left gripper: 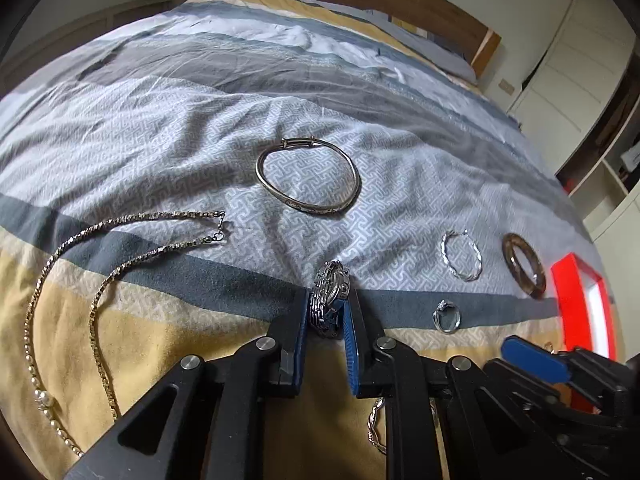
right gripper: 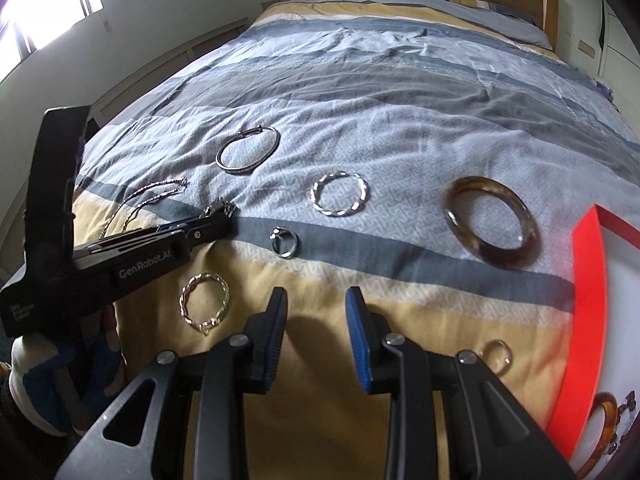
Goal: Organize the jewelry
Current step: 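Grasp the silver watch with the left gripper while the right grasps a silver ring, then carry the watch and ring into the red box and open both grippers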
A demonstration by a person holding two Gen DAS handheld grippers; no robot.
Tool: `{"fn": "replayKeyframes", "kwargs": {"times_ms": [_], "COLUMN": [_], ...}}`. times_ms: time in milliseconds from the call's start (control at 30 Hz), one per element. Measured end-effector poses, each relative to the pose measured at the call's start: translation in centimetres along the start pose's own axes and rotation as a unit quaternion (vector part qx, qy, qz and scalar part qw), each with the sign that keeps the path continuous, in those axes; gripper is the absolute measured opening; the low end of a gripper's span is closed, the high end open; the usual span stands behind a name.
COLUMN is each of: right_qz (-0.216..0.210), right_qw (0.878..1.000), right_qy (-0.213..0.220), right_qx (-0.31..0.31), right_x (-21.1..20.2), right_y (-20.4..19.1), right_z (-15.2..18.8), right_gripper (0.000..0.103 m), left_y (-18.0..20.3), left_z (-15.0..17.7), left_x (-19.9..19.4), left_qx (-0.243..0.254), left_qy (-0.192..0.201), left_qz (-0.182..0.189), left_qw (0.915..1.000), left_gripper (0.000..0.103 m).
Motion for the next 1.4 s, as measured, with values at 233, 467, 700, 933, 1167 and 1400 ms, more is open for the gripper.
{"fn": "replayKeyframes", "kwargs": {"times_ms": [233,467,700,933,1167,1400], "right_qz": [-0.003,-0.004,-0.007,-0.021,-0.018,0.026], "right_qw": [1.0,1.0,1.0,0.999,0.998,0.996], "right_qy": [0.001,0.004,0.003,0.021,0.053,0.079], "right_qx": [-0.013,-0.019,-0.03,-0.029,-0.007,0.044], "right_x": [2.2,3.4,3.2,0.3,-5.2,-10.6], "right_y": [-1.4,-2.1,-2.4,-2.7,-0.2,7.7], "right_z": [-1.1,-2.1,-2.1,-1.8,-0.6,2.3], "right_gripper": [0.029,0.029,0.018,0.018,0.018,0.018], "left_y": [-0.5,-0.8,-0.5,0.8,3.9,11.6], "left_z": [-0.5,-0.7,-0.8,-0.6,-0.7,0.8], "left_x": [-0.4,-0.9,-1.5,-3.7,-6.3,-6.6], "left_qx": [-0.023,-0.032,-0.028,-0.013,0.028,0.068], "left_qy": [0.01,0.018,0.029,0.05,0.071,0.053], "left_qz": [0.028,0.038,0.041,0.049,0.038,0.081], "left_qw": [0.9993,0.9986,0.9983,0.9974,0.9963,0.993], "left_gripper": [0.015,0.015,0.015,0.015,0.015,0.015]}}
Point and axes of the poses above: each gripper's, at about its wrist camera, not at the fingertips, and x roughly the way its jaws point, y to its right, z to its underside, the point moved 9 cm from there along x, roughly the way its jaws point, and after that the axes turned 1 degree about z, right-handed, at the moved point
